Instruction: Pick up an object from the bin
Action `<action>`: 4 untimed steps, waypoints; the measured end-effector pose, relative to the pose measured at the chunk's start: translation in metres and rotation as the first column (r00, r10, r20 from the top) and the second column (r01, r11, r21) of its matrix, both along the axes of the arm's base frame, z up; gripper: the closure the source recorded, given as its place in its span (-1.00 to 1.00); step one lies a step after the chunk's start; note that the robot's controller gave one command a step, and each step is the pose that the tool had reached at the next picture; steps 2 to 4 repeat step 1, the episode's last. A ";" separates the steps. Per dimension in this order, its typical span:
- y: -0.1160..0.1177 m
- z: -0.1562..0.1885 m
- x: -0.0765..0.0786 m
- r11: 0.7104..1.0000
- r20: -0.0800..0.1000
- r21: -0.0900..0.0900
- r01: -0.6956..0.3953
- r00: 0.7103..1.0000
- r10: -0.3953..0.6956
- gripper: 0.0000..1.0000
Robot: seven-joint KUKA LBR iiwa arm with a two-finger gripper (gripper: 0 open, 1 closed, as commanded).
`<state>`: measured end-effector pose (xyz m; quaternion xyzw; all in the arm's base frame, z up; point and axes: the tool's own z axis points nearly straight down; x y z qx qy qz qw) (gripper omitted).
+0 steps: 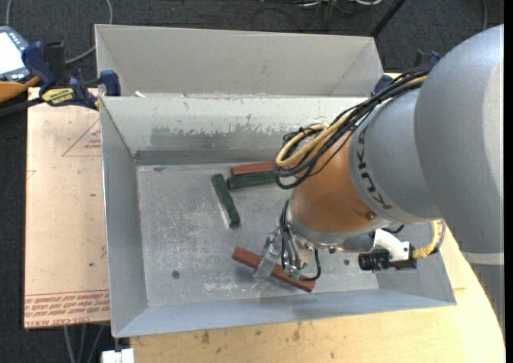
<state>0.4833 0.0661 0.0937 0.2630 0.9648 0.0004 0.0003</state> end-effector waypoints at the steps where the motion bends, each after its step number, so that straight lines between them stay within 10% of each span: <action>1: 0.000 0.004 0.000 1.000 0.000 0.000 -0.001 1.000 0.001 1.00; 4: 0.000 0.004 0.000 1.000 0.000 0.000 -0.001 1.000 0.001 1.00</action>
Offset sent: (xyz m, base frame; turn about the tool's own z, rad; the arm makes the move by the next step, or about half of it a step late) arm 0.0001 0.0002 0.0048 0.0000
